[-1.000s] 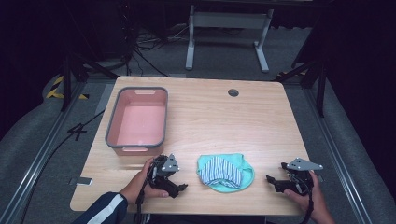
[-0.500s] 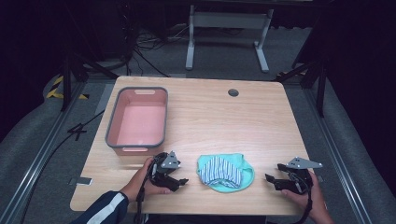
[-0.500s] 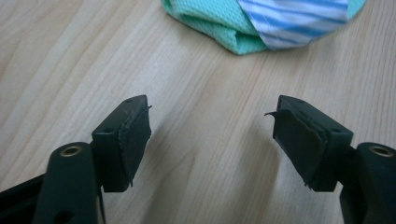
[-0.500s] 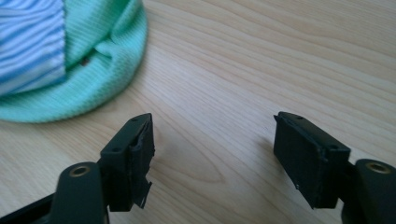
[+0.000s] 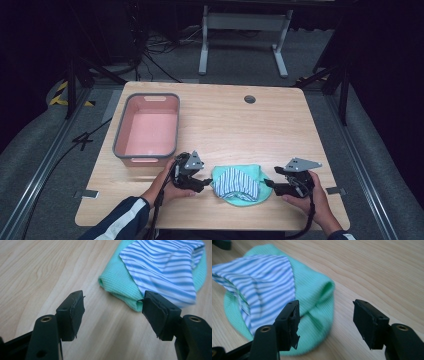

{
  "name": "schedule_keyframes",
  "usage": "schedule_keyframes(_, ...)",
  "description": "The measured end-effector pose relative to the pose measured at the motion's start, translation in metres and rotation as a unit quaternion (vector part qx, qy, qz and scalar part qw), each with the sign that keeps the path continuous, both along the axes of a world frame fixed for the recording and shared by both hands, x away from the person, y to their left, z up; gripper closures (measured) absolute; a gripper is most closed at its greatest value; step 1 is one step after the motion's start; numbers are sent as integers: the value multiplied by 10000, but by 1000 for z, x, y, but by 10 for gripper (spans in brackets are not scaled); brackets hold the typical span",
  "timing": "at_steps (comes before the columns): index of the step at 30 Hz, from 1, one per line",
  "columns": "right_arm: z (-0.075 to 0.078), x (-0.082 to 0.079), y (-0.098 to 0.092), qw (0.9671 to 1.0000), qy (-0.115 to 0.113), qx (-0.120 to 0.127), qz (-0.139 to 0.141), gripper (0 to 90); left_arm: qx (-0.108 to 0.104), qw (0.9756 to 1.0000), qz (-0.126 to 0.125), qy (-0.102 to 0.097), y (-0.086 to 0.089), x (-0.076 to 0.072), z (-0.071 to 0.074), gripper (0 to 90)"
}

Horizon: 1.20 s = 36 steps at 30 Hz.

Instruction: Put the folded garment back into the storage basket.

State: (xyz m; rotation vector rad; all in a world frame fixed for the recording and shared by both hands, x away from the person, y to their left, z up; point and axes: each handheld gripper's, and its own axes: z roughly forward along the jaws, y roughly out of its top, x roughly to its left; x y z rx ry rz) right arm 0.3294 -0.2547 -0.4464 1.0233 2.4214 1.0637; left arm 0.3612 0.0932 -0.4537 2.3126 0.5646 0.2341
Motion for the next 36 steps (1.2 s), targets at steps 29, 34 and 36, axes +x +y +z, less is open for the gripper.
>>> schedule_keyframes(29,-25,38,32,9990,439,-86,22,686,-118,9990,-185,395,-33,26,-23,582)
schedule_keyframes(34,-27,35,33,9991,410,7,77,814,-135,9987,-224,441,-33,27,-22,694)
schedule_keyframes(36,-26,35,33,9992,386,-17,86,841,-149,9986,-231,448,-34,27,-22,734)
